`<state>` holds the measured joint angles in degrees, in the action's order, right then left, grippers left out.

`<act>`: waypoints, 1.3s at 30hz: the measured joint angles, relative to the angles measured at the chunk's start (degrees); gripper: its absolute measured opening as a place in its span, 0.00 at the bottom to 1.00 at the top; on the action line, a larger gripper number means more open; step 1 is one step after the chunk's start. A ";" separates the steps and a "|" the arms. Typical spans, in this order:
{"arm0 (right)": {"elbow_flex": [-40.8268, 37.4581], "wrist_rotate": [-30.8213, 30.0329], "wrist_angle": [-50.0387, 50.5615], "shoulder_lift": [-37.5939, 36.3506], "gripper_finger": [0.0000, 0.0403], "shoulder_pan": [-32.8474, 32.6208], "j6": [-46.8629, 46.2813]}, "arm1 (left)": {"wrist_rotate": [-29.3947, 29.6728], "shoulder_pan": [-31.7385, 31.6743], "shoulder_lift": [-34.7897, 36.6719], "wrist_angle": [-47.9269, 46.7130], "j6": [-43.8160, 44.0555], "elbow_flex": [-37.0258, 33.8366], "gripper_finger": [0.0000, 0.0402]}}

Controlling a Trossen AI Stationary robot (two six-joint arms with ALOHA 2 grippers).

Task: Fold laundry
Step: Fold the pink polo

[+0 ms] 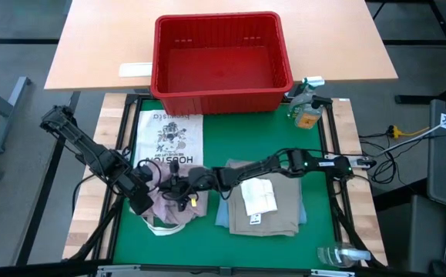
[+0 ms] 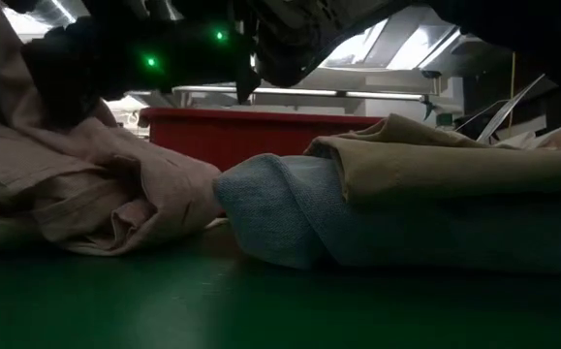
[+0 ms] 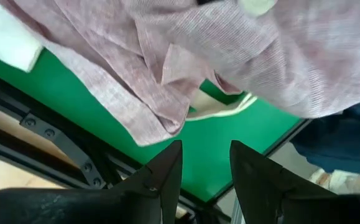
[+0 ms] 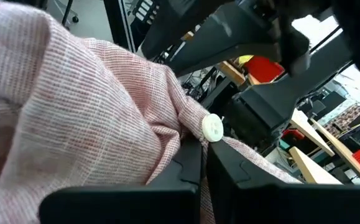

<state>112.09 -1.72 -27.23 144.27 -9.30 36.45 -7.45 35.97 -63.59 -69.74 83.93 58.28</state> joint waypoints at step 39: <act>0.02 -18.27 5.46 -4.94 0.48 0.35 2.86 | 18.78 4.72 -2.76 15.94 -0.25 0.00 0.32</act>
<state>112.12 -19.99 -21.76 139.33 -8.95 39.31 11.34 40.69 -66.35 -53.81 83.68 58.28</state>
